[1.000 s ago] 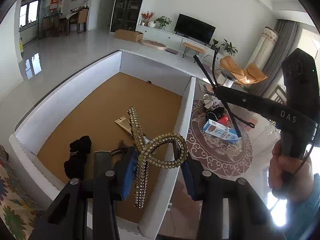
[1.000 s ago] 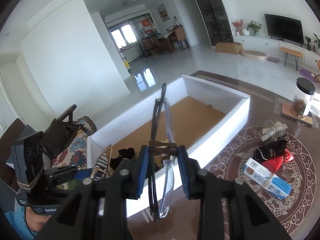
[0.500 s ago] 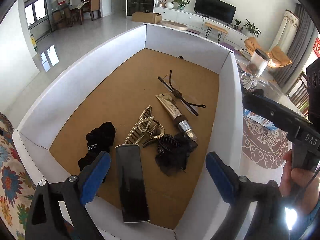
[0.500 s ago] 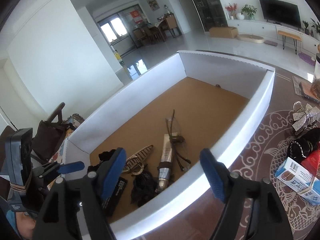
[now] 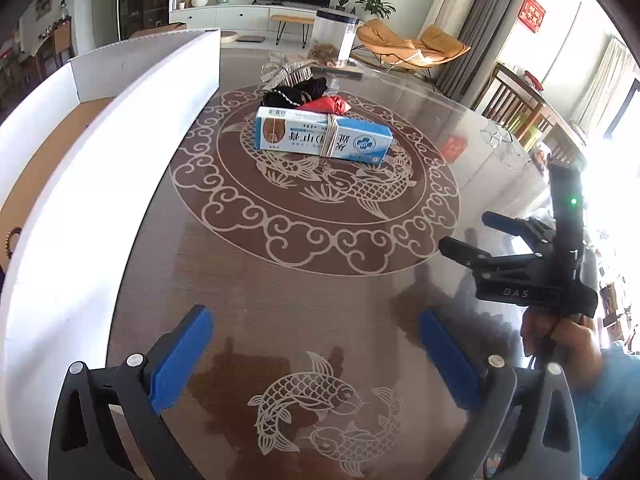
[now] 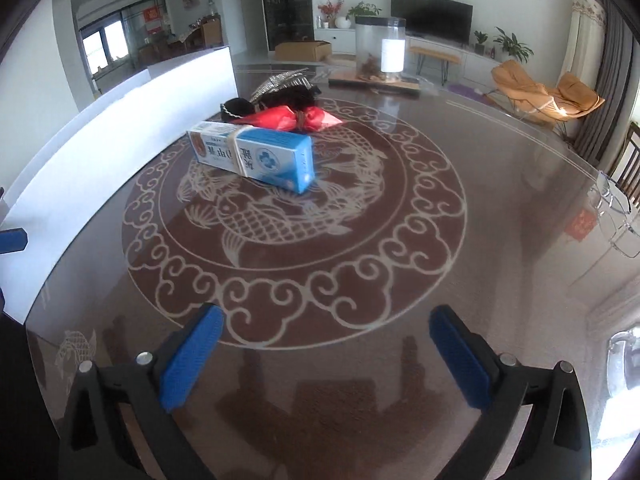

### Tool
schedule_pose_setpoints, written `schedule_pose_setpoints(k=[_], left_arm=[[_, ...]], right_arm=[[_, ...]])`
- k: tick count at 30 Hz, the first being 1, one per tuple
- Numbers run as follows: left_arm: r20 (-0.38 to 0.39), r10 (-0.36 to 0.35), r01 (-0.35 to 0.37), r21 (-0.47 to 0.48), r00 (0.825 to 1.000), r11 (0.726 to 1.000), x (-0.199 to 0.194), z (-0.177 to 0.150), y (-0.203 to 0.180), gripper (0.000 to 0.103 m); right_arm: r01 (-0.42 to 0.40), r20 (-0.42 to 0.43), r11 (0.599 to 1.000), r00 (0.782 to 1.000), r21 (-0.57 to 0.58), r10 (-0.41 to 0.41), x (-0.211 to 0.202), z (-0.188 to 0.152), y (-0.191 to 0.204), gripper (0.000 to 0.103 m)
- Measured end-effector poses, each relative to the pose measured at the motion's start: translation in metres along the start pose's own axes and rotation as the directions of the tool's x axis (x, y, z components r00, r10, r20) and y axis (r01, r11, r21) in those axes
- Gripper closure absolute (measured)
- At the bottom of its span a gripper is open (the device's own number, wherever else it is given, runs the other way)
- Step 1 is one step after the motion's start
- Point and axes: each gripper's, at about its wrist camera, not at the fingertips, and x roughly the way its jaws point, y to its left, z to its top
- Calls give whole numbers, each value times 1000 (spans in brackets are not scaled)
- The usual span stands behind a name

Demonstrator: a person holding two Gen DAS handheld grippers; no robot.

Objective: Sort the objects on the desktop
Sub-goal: 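Move both tools back over the table toward the toothpaste box and red packets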

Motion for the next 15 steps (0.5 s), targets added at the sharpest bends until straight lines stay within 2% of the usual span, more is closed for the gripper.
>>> schedule_pose_setpoints(k=[2,7,10,12,15], left_arm=[[-25,53,-53,15,998,998,27,-1,3,0],[17,167,-168,84,986,982,51,1,2,0],[62,168,-173,94,984,980,52,-1,1,0],[77,167,-174,90,983,981,52,-2,1,0],[79,170,-177,88,982,980,53,-1,2,0]], right_arm=[[-7,-8,1000,1000,20,7,2,-8,-11,0],[-26,1,1000,1000,17,26,2,-7,-12,0],[-27,-20,1000,999,-16,27,14,12,-8,0],[-55,-9,998,998,24,55,19,28,-16,0],[-79,51,989,996,123,74,23,60,-37,0]])
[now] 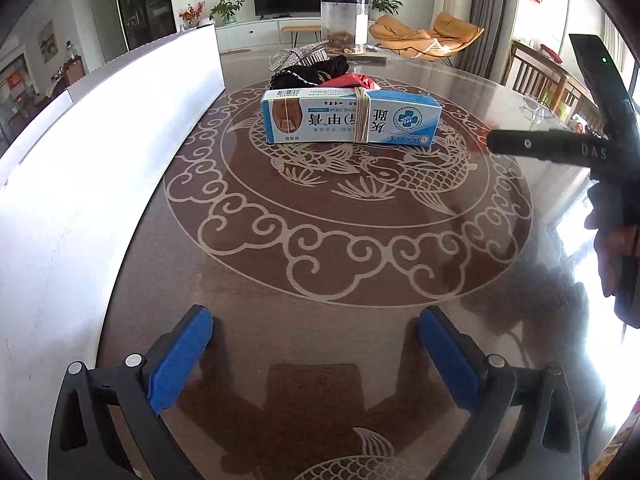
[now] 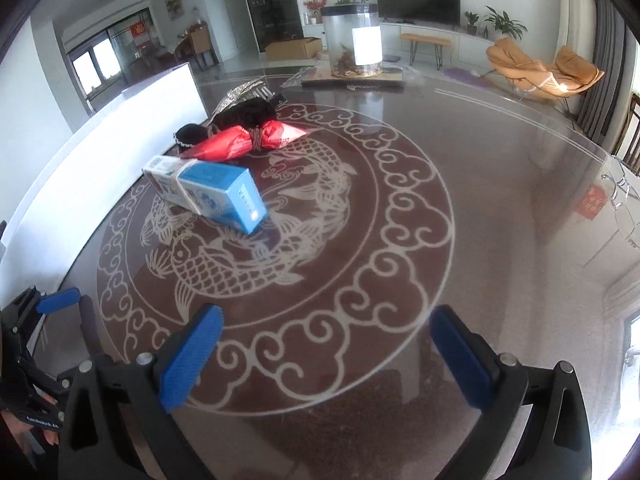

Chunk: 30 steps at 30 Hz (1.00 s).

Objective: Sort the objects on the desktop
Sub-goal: 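Move both tools back over the table toward the toothpaste box and red packets, then grasp the red packet with the right gripper while the left approaches the blue toothpaste box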

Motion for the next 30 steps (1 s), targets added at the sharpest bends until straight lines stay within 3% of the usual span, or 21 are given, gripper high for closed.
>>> schedule_pose_setpoints(k=[5,10,12,14,16,17,19,21,25,30], left_arm=[[2,2,-2,-1,1000,1000,2,1,-2,0],[3,-1,1,1,1000,1000,3,2,-3,0],[3,-1,1,2,1000,1000,3,3,-3,0],[3,-1,1,1,1000,1000,3,3,-3,0],[3,-2,2,1,1000,1000,3,3,-3,0],[3,-2,2,1,1000,1000,3,3,-3,0],[3,-2,2,1,1000,1000,3,3,-3,0],[3,-2,2,0,1000,1000,3,2,-3,0],[3,-2,2,0,1000,1000,3,2,-3,0],[3,-2,2,1,1000,1000,3,2,-3,0]], right_arm=[[41,48,998,998,46,-43,21,63,-8,0],[38,-43,999,998,-23,-39,65,80,7,0],[-15,-74,995,997,-100,8,74,70,26,0],[-139,-112,974,986,-179,120,74,56,48,0],[-309,-164,920,947,-241,275,67,41,69,1],[-344,-168,899,936,-270,308,62,35,76,2],[-279,-122,915,960,-290,254,56,37,77,2],[-185,-95,953,981,-239,167,63,52,69,2],[-153,-53,979,988,-132,147,80,90,62,1],[-117,-113,983,988,-139,102,115,109,88,1]])
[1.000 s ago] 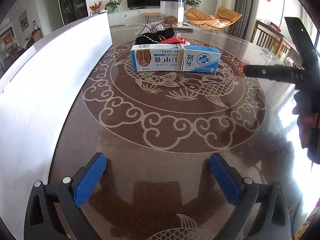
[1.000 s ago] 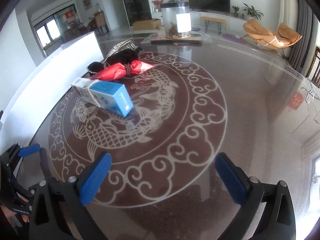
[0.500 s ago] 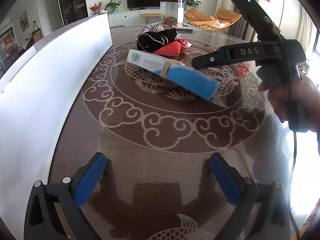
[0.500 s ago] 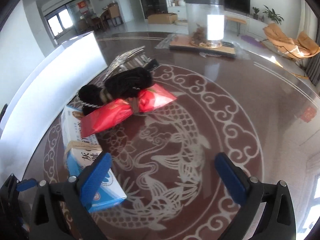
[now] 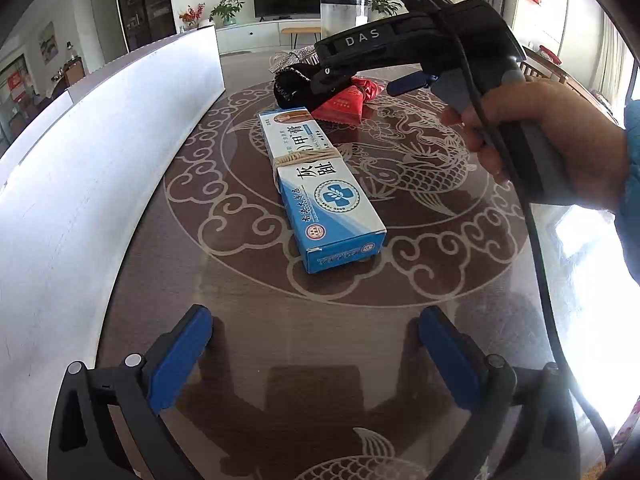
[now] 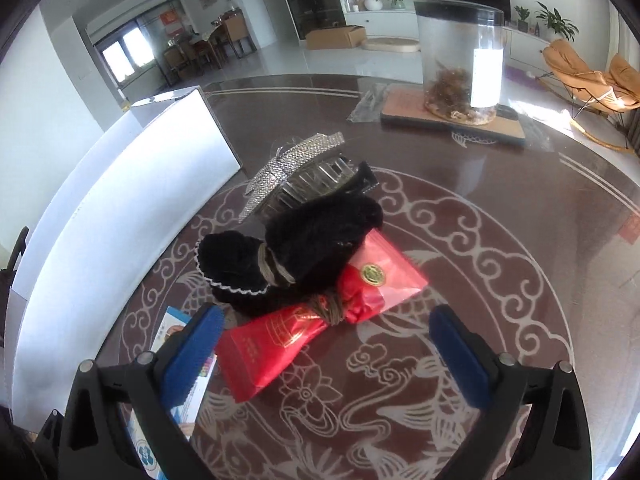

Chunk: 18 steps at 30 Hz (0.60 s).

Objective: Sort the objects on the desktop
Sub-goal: 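Grasp the red packet with the right gripper while the left approaches the blue toothpaste box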

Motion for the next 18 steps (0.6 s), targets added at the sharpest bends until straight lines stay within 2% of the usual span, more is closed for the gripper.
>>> schedule_pose_setpoints(k=[2,5,7,8,10,12,18], left_arm=[[0,0,0,0,1000,1000,0,0,0,0],[1,0,0,0,1000,1000,0,0,-1,0],[0,0,0,0,1000,1000,0,0,-1,0],[0,0,0,0,1000,1000,0,0,-1,0],[0,0,0,0,1000,1000,0,0,-1,0],[0,0,0,0,1000,1000,0,0,-1,0],[0,-1,1,-1,1000,1000,0,0,-1,0]], right_arm=[[64,-1,997,998,-42,-64,6,-3,9,3],[118,15,991,993,-69,-118,3,-14,13,23],[149,30,984,989,-96,-147,-3,-21,13,42],[152,38,984,988,-96,-149,-7,-24,11,47],[151,47,986,988,-76,-148,-14,-31,3,64],[145,54,988,988,-59,-142,-18,-37,-4,69],[130,66,991,990,-28,-128,-63,-92,-21,70]])
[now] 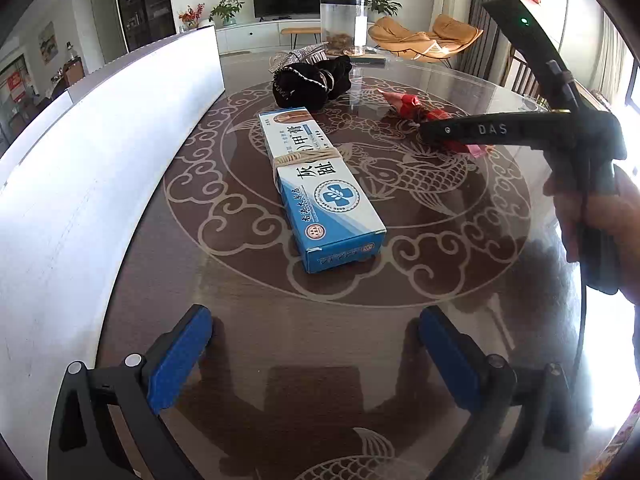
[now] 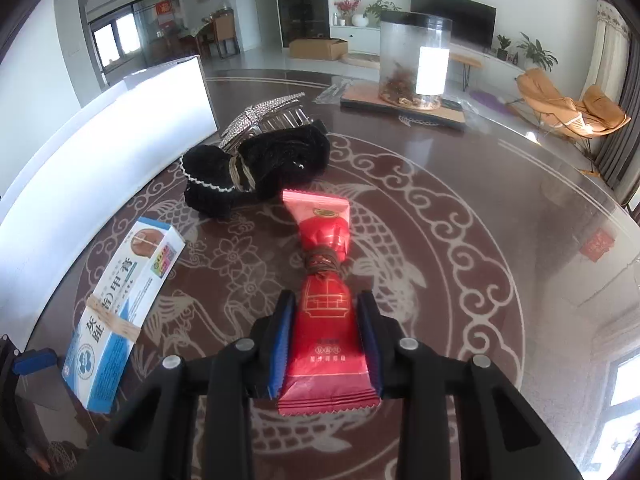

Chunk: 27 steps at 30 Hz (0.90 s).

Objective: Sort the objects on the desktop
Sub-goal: 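Grasp the red packet with the right gripper while the left approaches the blue toothpaste box, then grasp the blue toothpaste box with the left gripper while the right lifts the red packet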

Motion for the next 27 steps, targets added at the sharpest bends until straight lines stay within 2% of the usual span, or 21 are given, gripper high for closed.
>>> schedule_pose_setpoints(k=[5,9,11,13,15,18,20,23,25,26,27], left_arm=[[0,-1,1,0,1000,1000,0,0,0,0],[-18,-12,12,12,1000,1000,-1,1,1,0],[-52,-35,35,-2,998,999,0,7,3,0],[-52,-125,122,-68,991,990,0,15,13,0],[-45,-162,155,-132,986,979,4,30,18,0],[-71,-116,104,-147,991,984,25,61,20,0],[-114,-74,57,-142,991,988,45,78,17,0],[-135,34,-43,-63,990,997,62,94,3,0],[-105,18,-22,-33,994,999,63,96,-4,2],[-74,15,-16,-15,997,1000,60,95,-7,16],[-43,9,-9,-3,999,1000,56,94,-8,25]], right_arm=[[41,0,998,999,-46,-41,-51,-66,-3,70],[50,-5,999,999,-18,-50,-78,-101,-10,66],[57,-12,998,998,-1,-57,-86,-112,-10,52],[59,-7,998,998,9,-59,-88,-120,-7,23],[85,3,996,996,-4,-85,-90,-125,-1,17],[92,4,996,996,18,-92,-88,-125,-3,17],[102,0,994,995,46,-102,-85,-121,-8,15],[114,-2,992,993,60,-114,-84,-119,-10,15],[113,-2,992,994,61,-114,-84,-119,-10,15],[114,-2,992,994,61,-114,-84,-119,-10,15],[114,-3,992,993,61,-114,-84,-119,-10,15]])
